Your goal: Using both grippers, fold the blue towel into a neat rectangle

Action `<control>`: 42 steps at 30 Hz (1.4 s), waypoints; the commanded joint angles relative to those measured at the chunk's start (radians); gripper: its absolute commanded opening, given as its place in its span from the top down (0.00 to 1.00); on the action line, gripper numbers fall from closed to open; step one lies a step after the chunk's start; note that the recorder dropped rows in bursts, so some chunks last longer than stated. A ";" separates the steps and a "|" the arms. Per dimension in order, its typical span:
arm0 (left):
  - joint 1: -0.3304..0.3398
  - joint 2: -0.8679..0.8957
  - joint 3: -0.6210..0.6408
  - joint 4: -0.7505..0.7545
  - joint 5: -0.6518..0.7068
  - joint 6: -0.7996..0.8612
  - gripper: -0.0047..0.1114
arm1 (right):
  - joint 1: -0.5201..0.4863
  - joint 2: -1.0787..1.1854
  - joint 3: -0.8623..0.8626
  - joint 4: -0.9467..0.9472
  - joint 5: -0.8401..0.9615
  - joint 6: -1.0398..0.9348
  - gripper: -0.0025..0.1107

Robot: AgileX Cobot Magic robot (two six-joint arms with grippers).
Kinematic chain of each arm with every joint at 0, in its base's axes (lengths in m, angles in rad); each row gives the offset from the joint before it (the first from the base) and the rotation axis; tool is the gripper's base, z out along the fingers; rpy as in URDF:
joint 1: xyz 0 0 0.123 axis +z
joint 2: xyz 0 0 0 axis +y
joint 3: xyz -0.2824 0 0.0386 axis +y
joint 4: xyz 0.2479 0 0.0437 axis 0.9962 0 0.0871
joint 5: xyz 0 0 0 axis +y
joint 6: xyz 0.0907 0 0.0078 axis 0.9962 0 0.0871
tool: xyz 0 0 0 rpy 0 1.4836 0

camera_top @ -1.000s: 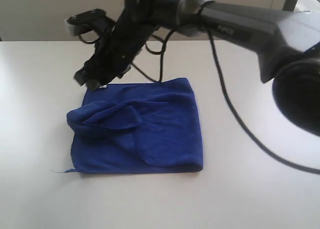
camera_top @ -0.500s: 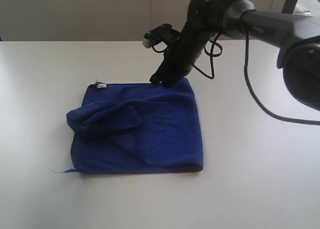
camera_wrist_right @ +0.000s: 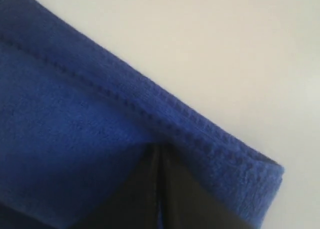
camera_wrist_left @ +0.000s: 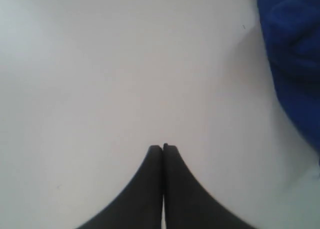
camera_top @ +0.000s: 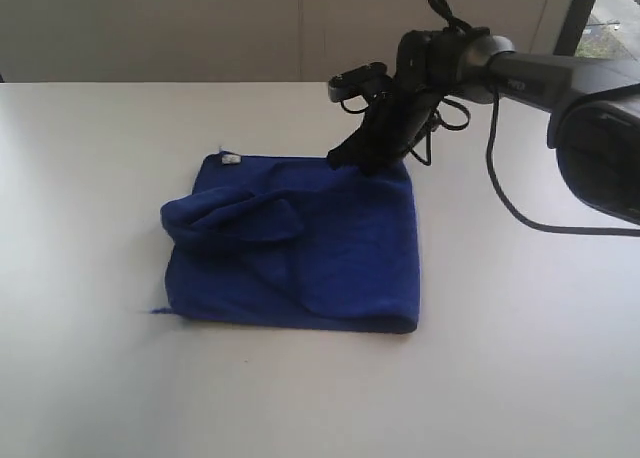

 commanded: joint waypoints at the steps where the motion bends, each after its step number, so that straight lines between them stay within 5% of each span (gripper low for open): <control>1: -0.007 -0.009 0.009 -0.010 0.008 0.003 0.96 | -0.056 0.021 0.006 -0.152 0.181 0.182 0.98; 5: -0.007 -0.009 0.009 -0.010 0.008 0.003 0.96 | -0.079 0.021 0.006 -0.153 0.389 0.206 0.98; 15: -0.007 -0.009 0.009 -0.010 0.008 0.003 0.96 | -0.051 -0.131 0.027 -0.158 0.400 0.160 0.98; 19: -0.007 -0.009 0.009 -0.010 0.008 0.003 0.96 | -0.029 -0.196 0.027 -0.082 0.400 -0.144 0.98; 24: -0.007 -0.009 0.009 -0.010 0.008 0.003 0.96 | -0.008 -0.174 0.030 0.280 0.400 -0.499 0.98; 37: -0.007 -0.009 0.009 -0.010 0.008 0.003 0.96 | 0.149 -0.022 0.030 0.184 0.400 -0.494 0.98; 42: -0.007 -0.009 0.009 -0.010 0.008 0.003 0.96 | 0.165 0.010 0.030 0.183 0.370 -0.231 0.98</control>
